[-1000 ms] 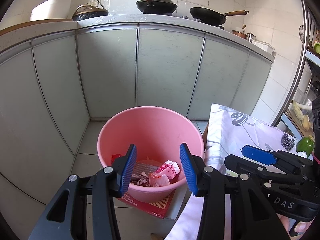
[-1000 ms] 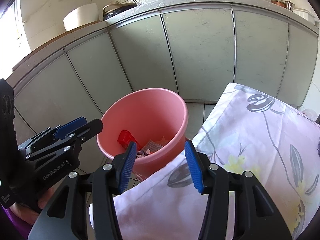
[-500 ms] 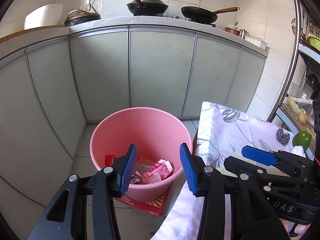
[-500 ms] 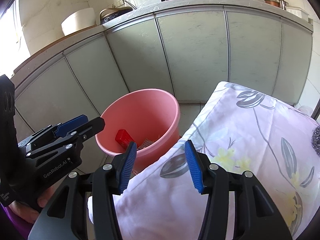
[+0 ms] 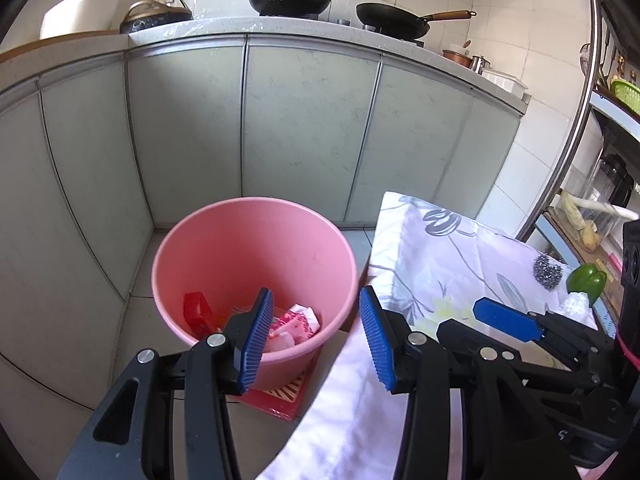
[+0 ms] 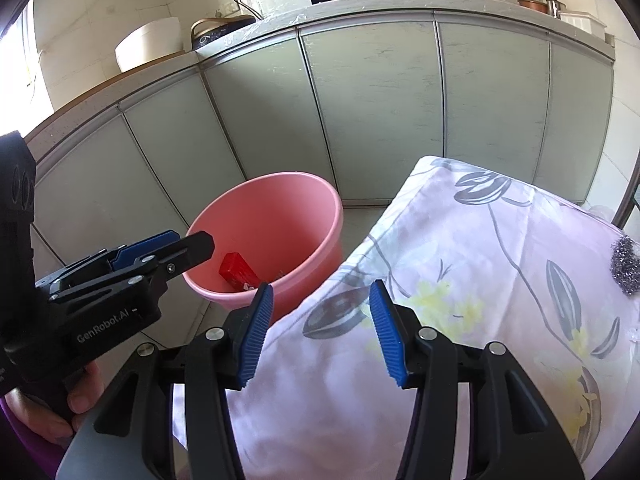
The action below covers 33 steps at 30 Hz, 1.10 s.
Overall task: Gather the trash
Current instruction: 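Move both open tools back over the table toward the steel wool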
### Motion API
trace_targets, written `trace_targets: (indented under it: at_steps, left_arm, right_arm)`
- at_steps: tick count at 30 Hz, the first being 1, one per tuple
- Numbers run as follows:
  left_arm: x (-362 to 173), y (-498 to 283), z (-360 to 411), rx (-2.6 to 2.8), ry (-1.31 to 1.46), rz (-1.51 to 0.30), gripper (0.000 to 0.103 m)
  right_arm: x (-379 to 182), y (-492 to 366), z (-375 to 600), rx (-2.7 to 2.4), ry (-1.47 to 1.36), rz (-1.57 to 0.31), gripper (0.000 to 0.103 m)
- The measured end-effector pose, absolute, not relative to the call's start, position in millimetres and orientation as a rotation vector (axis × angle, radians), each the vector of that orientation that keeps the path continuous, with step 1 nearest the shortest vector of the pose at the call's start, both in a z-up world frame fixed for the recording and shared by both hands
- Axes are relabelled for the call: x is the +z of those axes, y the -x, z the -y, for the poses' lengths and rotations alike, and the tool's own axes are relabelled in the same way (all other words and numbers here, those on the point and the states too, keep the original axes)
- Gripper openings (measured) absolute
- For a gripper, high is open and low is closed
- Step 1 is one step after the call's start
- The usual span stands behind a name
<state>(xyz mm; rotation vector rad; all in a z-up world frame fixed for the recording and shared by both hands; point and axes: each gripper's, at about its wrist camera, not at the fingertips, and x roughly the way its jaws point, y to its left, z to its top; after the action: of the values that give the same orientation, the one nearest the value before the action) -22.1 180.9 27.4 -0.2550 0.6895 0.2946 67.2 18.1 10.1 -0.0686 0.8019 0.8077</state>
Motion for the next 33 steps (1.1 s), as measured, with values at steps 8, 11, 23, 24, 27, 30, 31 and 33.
trace_targets:
  at_steps: [8,11,23,24,27,30,31,33]
  left_arm:
    - [24.1,14.6,-165.3,0.232,0.267,-0.713,0.045]
    - [21.2,10.4,-158.6,0.206,0.269,-0.727,0.045]
    - [10.7,-5.1,-118.7,0.141,0.221,-0.775,0.045]
    - [10.3,-5.5,-116.9,0.138,0.219,-0.778,0.045]
    - [8.2,-6.8,-110.2,0.127,0.216,-0.781,0.045]
    - [5.1,-10.1,-104.3,0.113,0.230,-0.790,0.045]
    - [4.1,-11.5,-102.2,0.107,0.234,-0.792,0.045]
    - [3.0,-14.2,-95.6,0.097,0.235,-0.795,0.045]
  right_arm:
    - [8.0,-62.8,3.5,0.768,0.065,-0.791,0.051]
    - [6.8,-62.2,12.8,0.747,0.065,-0.789,0.051]
    - [5.2,-58.0,53.7,0.669,0.036,-0.773,0.051]
    - [4.5,-57.6,57.8,0.659,0.030,-0.772,0.051]
    - [3.0,-56.2,68.9,0.637,0.019,-0.767,0.051]
    - [2.6,-53.8,81.1,0.610,0.019,-0.757,0.051]
    - [2.7,-52.3,86.6,0.597,0.020,-0.750,0.051]
    - [2.5,-50.8,95.9,0.577,0.021,-0.742,0.051]
